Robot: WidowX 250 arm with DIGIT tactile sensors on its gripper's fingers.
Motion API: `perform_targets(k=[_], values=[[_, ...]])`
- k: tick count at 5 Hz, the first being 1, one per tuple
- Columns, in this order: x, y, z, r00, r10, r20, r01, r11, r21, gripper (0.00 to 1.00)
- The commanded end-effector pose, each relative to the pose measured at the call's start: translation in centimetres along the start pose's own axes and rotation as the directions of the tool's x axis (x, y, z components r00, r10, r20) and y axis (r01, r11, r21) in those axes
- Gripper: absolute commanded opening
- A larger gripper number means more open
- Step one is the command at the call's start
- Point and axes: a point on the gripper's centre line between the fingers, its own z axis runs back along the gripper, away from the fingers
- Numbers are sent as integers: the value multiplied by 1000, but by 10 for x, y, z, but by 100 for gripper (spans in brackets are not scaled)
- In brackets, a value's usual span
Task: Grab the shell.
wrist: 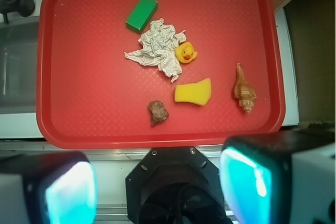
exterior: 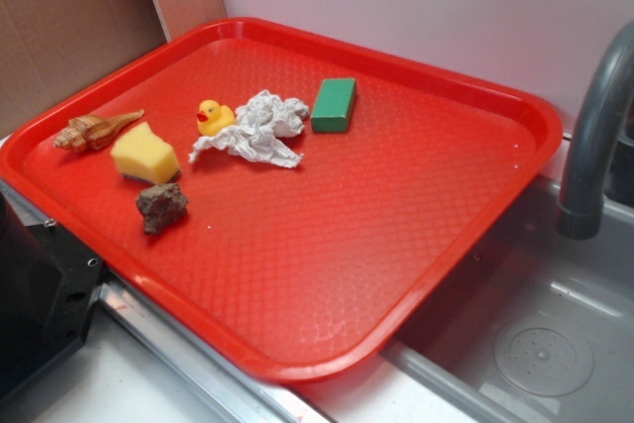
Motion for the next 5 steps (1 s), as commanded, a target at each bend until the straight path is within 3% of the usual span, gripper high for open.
perform_targets(k=[1, 3, 5], values=[[0, 0, 0, 1000, 0, 0, 0, 1000, 0, 100], [25, 101, -75, 976, 218, 0, -216, 966, 144, 100], [4, 160, -125, 971, 236, 42, -240, 961, 135, 100]])
